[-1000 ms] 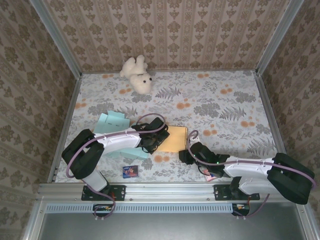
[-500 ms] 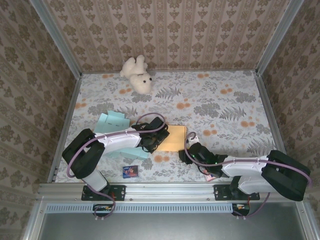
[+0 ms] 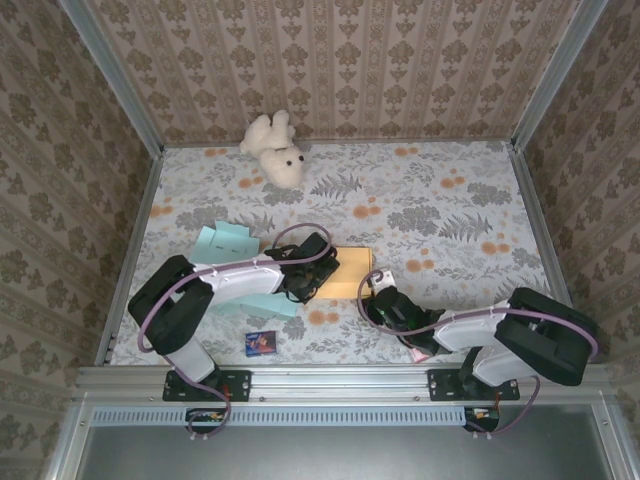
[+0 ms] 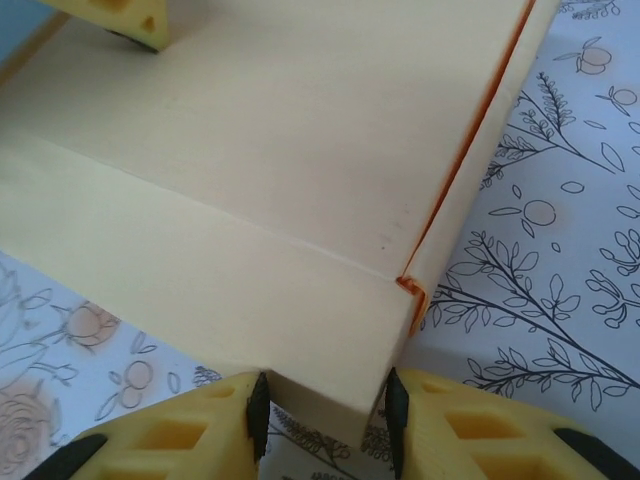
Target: Fold the paper box
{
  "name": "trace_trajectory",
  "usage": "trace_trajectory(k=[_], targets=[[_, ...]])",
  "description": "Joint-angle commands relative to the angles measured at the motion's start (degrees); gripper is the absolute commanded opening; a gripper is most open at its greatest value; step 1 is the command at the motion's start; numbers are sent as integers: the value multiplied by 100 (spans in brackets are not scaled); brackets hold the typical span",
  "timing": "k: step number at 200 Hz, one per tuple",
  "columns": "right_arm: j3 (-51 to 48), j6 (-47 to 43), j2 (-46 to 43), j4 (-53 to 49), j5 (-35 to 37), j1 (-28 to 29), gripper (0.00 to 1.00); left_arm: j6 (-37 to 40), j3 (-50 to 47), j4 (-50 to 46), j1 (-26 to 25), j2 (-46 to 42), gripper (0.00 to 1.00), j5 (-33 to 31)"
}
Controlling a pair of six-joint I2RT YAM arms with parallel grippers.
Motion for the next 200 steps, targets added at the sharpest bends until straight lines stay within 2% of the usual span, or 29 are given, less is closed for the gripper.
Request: trace_trajectory(k=[1,68,142,200], targets=[[55,-234,298,443,144,44,39,-53,-170,-887,-39,500,84,338],[168,-354,421,678,391,34,43,-115,3,-1200,-185,471,83,209],[575,-592,893,681,668,-245,44,-20,207,-1013,-342,887,82,351],[714,-477,1318,1027,339,-690,44,91,473,-1010,-439,1161,81,427]])
